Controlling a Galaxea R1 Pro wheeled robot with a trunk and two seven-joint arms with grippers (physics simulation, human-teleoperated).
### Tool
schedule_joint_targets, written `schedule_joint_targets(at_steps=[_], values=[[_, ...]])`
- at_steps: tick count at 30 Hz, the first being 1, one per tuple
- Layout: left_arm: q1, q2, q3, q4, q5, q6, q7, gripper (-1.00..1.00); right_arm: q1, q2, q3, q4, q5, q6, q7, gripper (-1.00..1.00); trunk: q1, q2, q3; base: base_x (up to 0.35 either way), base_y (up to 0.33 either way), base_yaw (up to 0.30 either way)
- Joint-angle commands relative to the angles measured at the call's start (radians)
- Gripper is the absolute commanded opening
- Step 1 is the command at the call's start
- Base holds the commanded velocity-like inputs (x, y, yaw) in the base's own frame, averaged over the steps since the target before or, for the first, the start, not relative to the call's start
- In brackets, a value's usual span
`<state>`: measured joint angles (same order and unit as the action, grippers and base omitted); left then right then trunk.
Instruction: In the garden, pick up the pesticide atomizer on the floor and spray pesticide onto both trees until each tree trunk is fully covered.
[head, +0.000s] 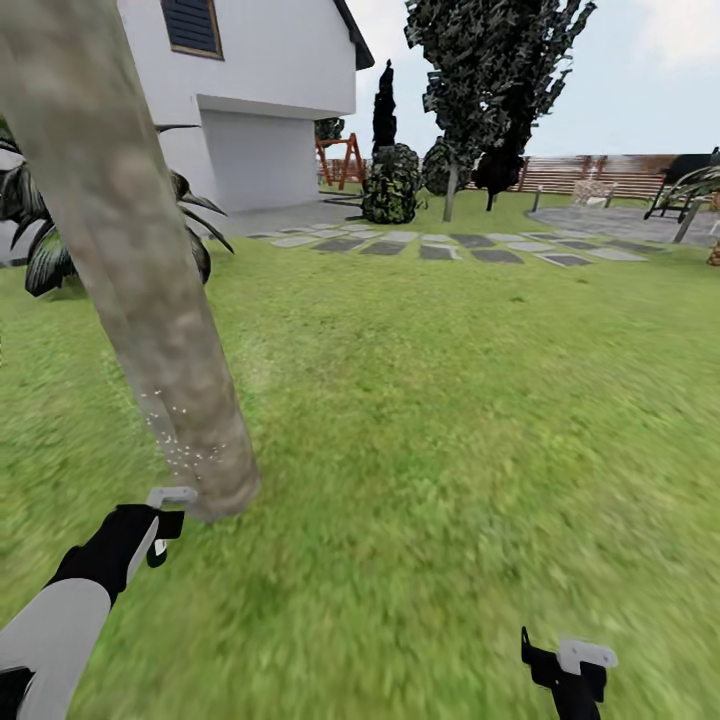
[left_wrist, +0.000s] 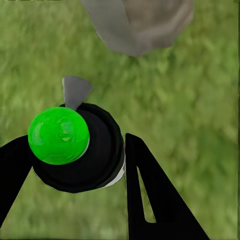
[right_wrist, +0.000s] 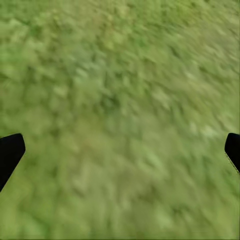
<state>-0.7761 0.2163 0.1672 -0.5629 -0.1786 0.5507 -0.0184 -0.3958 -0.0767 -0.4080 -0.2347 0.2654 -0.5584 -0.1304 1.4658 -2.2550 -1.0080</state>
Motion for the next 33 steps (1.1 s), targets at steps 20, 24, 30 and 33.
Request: schedule_joint_targets(at_steps=[20,24,30,33], values=[[0.000,-0.005,0.000,0.000,0.000,0.000,0.000,-1.00,0.000,0.000,0.000,0.000,0.000,0.000,0.000,1.00,0.000,0.000,0.000,0.056,-0.263,0.139],[0.001,-0.010,0.000,0.002,0.001,0.000,0.000,-1.00,0.000,0.001,0.000,0.000,0.000,0.000,0.000,1.00,0.000,0.000,0.000,0.000,-0.275,0.277],[0.003,-0.035,0.003,-0.015,0.000,-0.002,0.000,-1.00,0.000,0.002,0.000,0.000,0.000,0.000,0.000,1.00,0.000,0.000,0.000,0.043,-0.271,0.189],[0.002,-0.037,0.004,-0.036,0.000,-0.003,0.000,-1.00,0.000,0.002,0.000,0.000,0.000,0.000,0.000,1.00,0.000,0.000,0.000,0.174,-0.244,0.009]])
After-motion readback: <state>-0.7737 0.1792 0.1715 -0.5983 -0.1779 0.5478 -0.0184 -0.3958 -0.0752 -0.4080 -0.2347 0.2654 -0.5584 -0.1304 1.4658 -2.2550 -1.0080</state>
